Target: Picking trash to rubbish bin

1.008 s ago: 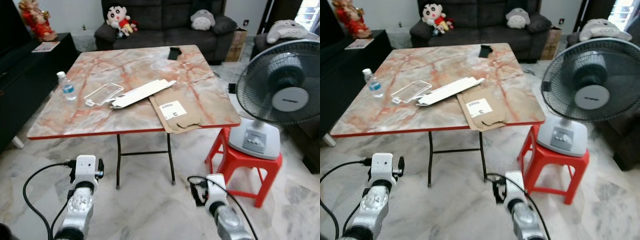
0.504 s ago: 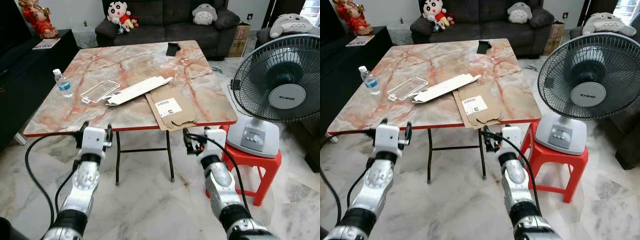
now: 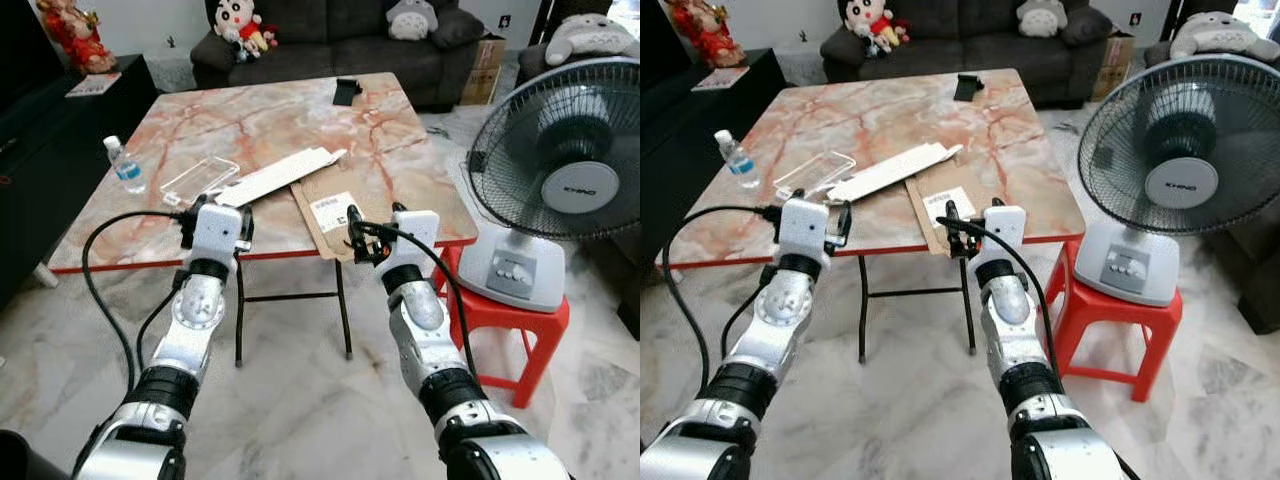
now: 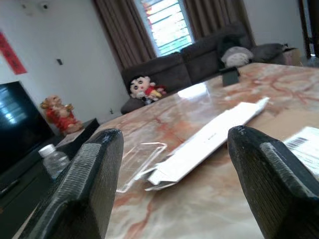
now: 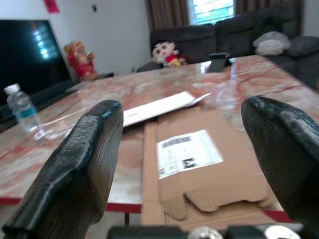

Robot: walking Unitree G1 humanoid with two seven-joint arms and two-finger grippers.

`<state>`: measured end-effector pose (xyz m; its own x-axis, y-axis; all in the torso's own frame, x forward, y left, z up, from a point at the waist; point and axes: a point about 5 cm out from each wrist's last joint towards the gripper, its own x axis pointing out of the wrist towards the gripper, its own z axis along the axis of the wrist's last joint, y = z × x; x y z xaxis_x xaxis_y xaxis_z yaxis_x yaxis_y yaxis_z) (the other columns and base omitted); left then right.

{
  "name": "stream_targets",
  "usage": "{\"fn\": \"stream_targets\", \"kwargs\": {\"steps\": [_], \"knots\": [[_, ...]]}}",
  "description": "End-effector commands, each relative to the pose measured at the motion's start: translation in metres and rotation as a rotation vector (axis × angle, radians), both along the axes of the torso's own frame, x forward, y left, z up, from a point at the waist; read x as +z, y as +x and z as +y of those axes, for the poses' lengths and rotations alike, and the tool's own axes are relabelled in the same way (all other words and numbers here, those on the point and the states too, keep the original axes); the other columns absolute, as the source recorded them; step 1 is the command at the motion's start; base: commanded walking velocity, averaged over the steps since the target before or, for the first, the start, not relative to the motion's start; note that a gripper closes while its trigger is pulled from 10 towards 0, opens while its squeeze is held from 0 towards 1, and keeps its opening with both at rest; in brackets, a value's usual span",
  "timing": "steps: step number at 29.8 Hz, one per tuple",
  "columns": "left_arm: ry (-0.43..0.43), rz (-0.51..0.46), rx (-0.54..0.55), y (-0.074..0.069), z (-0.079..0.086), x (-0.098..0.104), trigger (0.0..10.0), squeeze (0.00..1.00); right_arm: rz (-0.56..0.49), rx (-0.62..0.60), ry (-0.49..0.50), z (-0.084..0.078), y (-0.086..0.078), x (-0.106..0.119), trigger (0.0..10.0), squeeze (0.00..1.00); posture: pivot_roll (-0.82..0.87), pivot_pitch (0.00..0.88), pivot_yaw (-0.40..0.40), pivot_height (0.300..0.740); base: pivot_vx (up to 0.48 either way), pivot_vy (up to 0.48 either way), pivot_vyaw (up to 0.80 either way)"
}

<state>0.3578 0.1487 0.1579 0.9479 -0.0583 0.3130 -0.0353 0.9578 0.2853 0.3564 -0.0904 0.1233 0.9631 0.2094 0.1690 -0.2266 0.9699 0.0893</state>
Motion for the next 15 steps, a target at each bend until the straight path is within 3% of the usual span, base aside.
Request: {"fn": "stream_targets", "kwargs": {"steps": [1, 9, 13, 15], "knots": [[-0.012, 0.015, 0.029, 0.0018, 0.0067, -0.0003, 10.0, 0.00, 0.005, 0.006, 0.003, 0.0037, -0.0005, 0.0001, 10.0, 0.00, 0.02, 0.000, 0.078, 0.740, 0.307, 0.000, 0.46], [-0.028, 0.032, 0.035, 0.0007, 0.0089, -0.0040, 10.0, 0.00, 0.000, 0.018, 0.005, 0.0047, -0.0014, 0.0008, 10.0, 0.00, 0.02, 0.000, 0.075, 0.740, 0.308, 0.000, 0.00], [-0.028, 0.035, 0.037, 0.0004, 0.0091, -0.0049, 10.0, 0.00, -0.002, 0.025, 0.000, 0.0078, -0.0016, 0.0013, 10.0, 0.00, 0.02, 0.000, 0.073, 0.740, 0.311, 0.000, 0.55], [-0.030, 0.037, 0.037, -0.0001, 0.0090, -0.0055, 10.0, 0.00, 0.005, 0.028, 0.015, 0.0093, -0.0014, 0.0014, 10.0, 0.00, 0.02, 0.000, 0.073, 0.740, 0.319, 0.000, 0.00]]}}
